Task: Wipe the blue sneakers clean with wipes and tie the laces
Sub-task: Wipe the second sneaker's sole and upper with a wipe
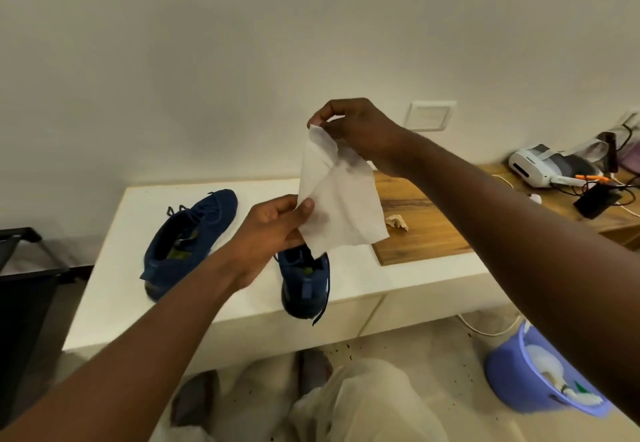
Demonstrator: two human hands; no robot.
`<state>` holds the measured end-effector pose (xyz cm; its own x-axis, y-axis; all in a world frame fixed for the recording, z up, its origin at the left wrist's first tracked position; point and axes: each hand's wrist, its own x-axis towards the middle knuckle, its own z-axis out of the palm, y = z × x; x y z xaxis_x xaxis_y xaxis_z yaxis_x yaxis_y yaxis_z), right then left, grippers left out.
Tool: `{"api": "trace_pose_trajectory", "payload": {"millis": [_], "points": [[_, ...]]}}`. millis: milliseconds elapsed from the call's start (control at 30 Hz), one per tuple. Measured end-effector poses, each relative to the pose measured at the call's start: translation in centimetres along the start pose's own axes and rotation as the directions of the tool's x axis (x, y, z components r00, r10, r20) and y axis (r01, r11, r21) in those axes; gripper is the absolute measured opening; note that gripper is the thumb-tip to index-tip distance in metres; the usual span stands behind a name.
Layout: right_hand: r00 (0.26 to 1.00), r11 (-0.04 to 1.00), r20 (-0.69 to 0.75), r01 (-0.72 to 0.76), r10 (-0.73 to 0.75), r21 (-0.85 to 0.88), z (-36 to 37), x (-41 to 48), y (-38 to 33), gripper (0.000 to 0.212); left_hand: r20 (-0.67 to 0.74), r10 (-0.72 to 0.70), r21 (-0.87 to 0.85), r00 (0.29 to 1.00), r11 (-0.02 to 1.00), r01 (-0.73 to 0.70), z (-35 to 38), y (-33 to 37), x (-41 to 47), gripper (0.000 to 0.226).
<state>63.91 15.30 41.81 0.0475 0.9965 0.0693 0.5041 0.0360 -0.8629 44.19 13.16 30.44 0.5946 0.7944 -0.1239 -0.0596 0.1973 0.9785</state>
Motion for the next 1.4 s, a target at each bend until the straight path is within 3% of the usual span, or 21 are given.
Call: {"api": "trace_pose_trajectory", "payload": {"millis": [133,233,333,467,633,733,800,867,933,967,1067,1200,1300,1400], "points": [[0.999,0.997,0.035,0.032,-0.029,-0.069,1.6,-2.9,-1.2,0.016,-0.075,-0.101,-0.284,0.992,0.956,0.076,0.1,-0.1,-3.7,0.037],[0.982,0.979,0.094,0.175,-0.165,-0.107,2.5,-5.4,-2.8,0.015,-0.080,-0.166,-0.488,0.983,0.867,0.106,-0.1,0.9,-5.6,0.041],[0.929,0.913,0.242,0.337,-0.281,-0.231,3.1,-8.6,-3.9,0.015,-0.098,-0.165,-0.557,0.981,0.826,0.083,-0.4,2.2,-6.8,0.048],[0.925,0.845,0.306,0.342,-0.226,-0.411,3.8,-12.7,-3.2,0.016,-0.136,-0.132,-0.565,0.982,0.824,0.033,-0.8,3.3,-7.8,0.054],[0.942,0.880,0.310,0.252,-0.128,-0.403,3.8,-15.2,-2.9,0.040,-0.055,-0.079,-0.521,0.995,0.853,0.039,0.2,4.2,-9.4,0.052],[0.963,0.906,0.213,0.231,-0.163,-0.354,3.6,-15.8,-3.7,0.036,-0.054,-0.020,-0.354,0.998,0.935,0.000,0.6,3.7,-9.9,0.040],[0.968,0.926,0.049,0.250,-0.247,-0.282,3.6,-15.4,-3.9,0.026,-0.095,0.000,-0.266,0.996,0.964,-0.025,0.5,3.5,-10.1,0.031],[0.976,0.964,-0.016,0.213,-0.218,-0.162,4.2,-14.4,-3.8,0.024,-0.110,0.040,-0.177,0.993,0.982,-0.059,0.2,3.5,-10.6,0.026],[0.993,0.998,0.100,0.070,-0.070,0.009,5.6,-13.5,-3.1,0.054,-0.107,0.062,-0.098,0.992,0.993,-0.072,-0.3,3.6,-10.9,0.025],[0.982,0.995,0.186,-0.036,0.018,0.096,6.7,-13.2,-2.4,0.059,-0.115,0.060,-0.076,0.992,0.995,-0.069,-0.5,3.5,-10.9,0.026],[0.927,0.917,0.340,-0.266,0.159,0.297,10.8,-12.9,0.6,0.043,-0.229,0.027,-0.075,0.973,0.996,-0.046,-1.9,2.5,-10.5,0.022],[0.947,0.754,0.220,-0.321,0.236,0.572,15.5,-13.2,3.7,0.032,-0.360,-0.028,-0.063,0.933,0.998,0.006,-4.3,0.0,-9.5,0.015],[0.924,0.650,0.172,-0.364,0.341,0.667,17.6,-13.1,5.0,0.017,-0.420,-0.073,-0.073,0.905,0.996,0.046,-5.8,-2.1,-8.5,0.014],[0.890,0.560,0.174,-0.407,0.423,0.721,18.9,-12.1,7.0,0.033,-0.443,-0.125,-0.094,0.888,0.991,0.093,-7.2,-4.2,-7.4,0.023]]}}
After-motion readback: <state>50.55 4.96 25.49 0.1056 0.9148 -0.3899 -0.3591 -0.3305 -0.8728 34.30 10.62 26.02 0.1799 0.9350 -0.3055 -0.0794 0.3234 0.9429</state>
